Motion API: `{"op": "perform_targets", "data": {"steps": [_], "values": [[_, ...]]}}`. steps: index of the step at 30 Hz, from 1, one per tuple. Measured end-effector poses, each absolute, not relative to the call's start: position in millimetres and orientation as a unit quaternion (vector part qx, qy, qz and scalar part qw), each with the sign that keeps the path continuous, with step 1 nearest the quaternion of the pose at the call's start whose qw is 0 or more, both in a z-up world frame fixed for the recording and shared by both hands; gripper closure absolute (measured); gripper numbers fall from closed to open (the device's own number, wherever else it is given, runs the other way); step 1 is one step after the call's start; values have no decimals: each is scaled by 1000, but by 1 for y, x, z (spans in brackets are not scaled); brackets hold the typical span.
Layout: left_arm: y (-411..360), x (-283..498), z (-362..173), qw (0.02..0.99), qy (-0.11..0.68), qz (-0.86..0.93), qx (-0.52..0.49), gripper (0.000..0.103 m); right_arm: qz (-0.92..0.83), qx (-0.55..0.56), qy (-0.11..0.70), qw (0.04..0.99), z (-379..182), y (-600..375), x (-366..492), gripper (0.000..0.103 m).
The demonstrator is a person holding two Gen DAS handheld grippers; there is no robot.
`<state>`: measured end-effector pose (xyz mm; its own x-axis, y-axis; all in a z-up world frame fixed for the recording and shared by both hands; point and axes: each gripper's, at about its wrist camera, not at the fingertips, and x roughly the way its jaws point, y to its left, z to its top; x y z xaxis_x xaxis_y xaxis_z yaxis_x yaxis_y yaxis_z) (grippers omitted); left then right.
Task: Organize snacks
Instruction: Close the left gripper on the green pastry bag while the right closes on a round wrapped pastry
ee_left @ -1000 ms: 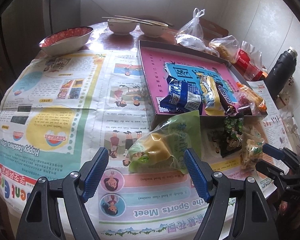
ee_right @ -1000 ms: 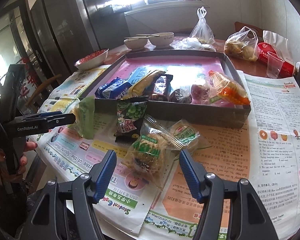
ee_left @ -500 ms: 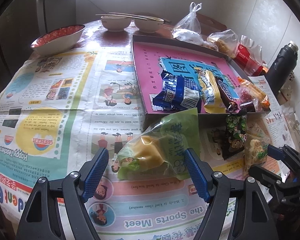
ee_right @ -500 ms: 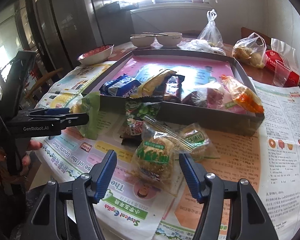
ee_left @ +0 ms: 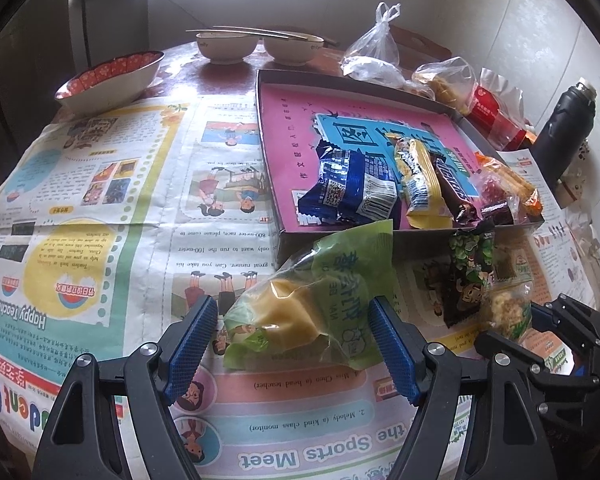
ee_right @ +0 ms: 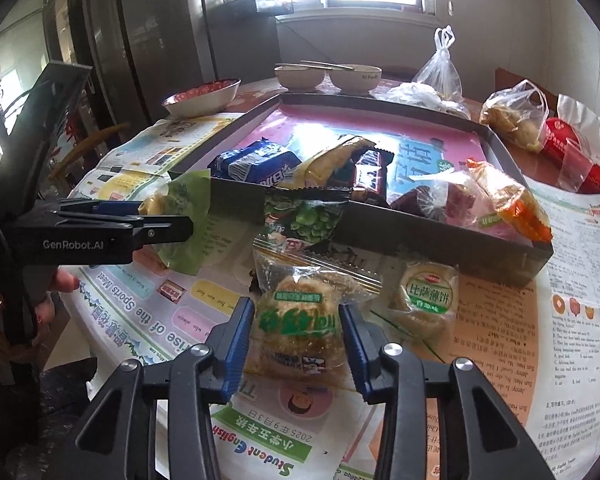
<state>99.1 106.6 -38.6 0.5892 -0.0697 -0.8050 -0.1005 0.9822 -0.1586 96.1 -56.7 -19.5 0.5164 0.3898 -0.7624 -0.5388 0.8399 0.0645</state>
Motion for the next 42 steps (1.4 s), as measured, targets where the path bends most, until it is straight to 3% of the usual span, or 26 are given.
{"op": "perform_targets", "data": {"steps": [5,10,17,20,42], "values": [[99,101,-40,890,449,13,-78,24,270,-84,414,865,-19,-60,96,60],[97,99,-41,892,448,19,-59,31,270,-78,416,865,-18,-63,95,61],[105,95,-38,893,446,21,-63,59,271,-72,412,867,-13,-67,94,61],[109,93,-38,892,446,12,-78,62,272,-70,411,867,-11,-68,93,61],[116,65,8,909,402,-11,-106,63,272,-45,395,877,9,-83,90,61]]}}
